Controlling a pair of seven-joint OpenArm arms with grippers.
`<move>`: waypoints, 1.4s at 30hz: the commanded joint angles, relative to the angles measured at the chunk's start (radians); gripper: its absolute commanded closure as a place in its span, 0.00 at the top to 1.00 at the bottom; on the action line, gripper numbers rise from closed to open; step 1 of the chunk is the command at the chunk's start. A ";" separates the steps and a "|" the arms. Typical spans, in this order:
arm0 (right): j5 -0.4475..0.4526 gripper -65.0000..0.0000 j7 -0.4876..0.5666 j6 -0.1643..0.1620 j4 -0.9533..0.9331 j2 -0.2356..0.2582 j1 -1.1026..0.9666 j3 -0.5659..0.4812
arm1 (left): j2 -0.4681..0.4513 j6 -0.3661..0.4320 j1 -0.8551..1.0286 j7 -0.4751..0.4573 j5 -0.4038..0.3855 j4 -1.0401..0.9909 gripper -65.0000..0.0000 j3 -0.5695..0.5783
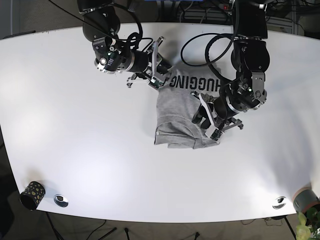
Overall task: Fold the T-shirt properly
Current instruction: 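Push the folded grey shirt aside with the left gripper, off the table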
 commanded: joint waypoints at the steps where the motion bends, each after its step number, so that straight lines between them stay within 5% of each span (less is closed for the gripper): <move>1: 0.009 0.16 0.020 -0.002 0.051 0.008 0.015 0.024 | 0.003 0.039 0.000 -0.028 -0.015 0.047 0.40 0.001; 7: 0.009 0.16 0.020 -0.002 0.047 0.015 0.026 0.083 | 0.031 0.231 0.040 -0.108 -0.001 0.065 0.58 0.063; 12: 0.009 0.16 0.020 -0.002 0.047 0.015 0.026 0.151 | 0.031 0.446 0.080 -0.254 0.126 0.031 0.64 0.225; 21: 0.010 0.16 0.020 -0.002 0.010 0.015 0.043 0.177 | 0.036 0.603 0.114 -0.486 0.253 -0.187 0.69 0.317; 32: 0.016 0.16 0.020 -0.002 0.005 0.015 0.048 0.232 | -0.093 0.575 0.175 -0.536 0.246 -0.337 0.68 0.251; 42: 0.016 0.16 0.020 -0.002 0.005 0.015 0.068 0.234 | -0.231 0.147 0.188 -0.357 0.256 -0.386 0.67 -0.139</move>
